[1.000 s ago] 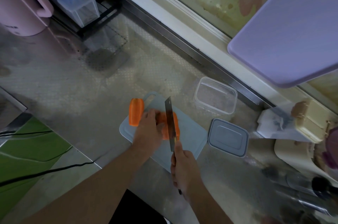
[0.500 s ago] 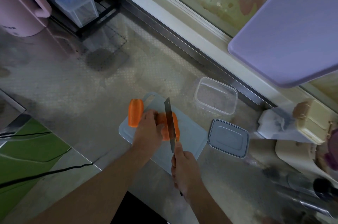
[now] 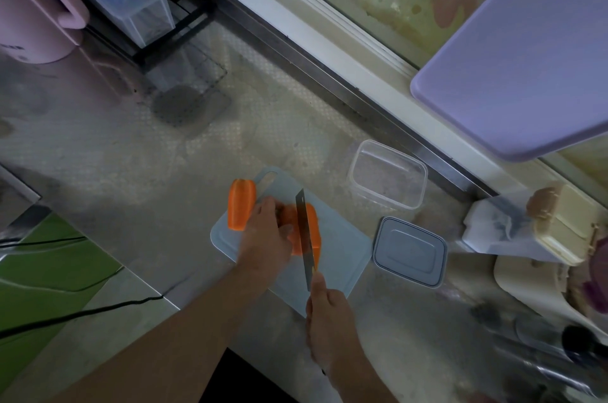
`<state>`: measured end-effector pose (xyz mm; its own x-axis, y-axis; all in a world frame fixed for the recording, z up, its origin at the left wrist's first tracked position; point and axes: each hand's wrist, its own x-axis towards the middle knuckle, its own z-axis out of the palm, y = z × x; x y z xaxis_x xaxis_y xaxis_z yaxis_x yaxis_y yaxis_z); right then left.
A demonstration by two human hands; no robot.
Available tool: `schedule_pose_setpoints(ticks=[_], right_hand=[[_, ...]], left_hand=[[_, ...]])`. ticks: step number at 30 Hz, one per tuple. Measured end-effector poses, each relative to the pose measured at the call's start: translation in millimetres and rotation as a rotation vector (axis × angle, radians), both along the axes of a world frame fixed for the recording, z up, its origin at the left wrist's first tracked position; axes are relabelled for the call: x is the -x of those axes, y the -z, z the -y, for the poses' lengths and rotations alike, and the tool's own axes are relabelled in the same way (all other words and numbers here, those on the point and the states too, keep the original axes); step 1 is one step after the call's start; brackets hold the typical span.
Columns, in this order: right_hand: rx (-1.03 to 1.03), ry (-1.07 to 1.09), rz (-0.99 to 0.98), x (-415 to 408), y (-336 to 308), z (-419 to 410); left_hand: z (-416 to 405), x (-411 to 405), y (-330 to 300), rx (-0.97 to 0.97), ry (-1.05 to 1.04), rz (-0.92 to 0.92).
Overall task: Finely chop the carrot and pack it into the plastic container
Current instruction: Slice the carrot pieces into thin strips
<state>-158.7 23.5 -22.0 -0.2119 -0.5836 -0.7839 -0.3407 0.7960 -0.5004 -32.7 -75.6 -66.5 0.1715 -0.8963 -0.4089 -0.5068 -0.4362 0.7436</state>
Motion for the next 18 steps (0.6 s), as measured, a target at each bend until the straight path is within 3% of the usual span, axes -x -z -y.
schedule_pose_setpoints(ticks=[18], right_hand=[[0.044, 0.131, 0.064, -11.2, 28.6, 41.0]], left_hand=[[0.3, -1.0, -2.7, -0.009, -0.039, -0.061]])
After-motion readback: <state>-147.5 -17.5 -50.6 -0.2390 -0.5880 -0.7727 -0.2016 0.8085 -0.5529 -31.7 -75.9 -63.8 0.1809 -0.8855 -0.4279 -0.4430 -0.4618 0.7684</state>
